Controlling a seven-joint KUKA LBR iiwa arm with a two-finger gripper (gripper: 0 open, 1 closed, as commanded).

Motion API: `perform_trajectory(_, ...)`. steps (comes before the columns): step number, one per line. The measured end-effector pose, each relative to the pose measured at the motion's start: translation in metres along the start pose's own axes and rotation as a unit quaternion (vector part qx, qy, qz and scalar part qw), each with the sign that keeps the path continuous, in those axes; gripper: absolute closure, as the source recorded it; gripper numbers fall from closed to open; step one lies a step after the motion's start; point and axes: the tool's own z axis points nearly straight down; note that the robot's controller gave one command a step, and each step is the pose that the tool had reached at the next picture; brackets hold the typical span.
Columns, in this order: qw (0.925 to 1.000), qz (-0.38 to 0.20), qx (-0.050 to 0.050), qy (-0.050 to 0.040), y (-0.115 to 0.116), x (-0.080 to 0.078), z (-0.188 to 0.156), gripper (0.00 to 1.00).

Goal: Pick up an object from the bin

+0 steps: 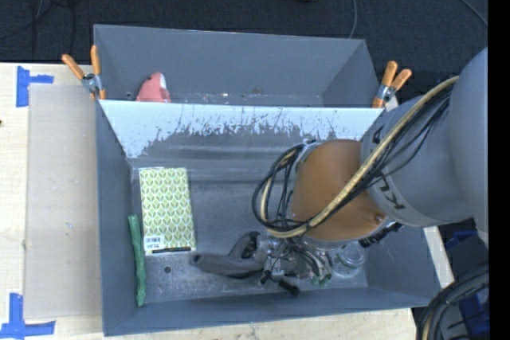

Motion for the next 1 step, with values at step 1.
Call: perform_trajectory(1, 1.0000, 0.000, 0.001, 0.0058, -0.0003, 0.0032, -0.0117, 1.00)
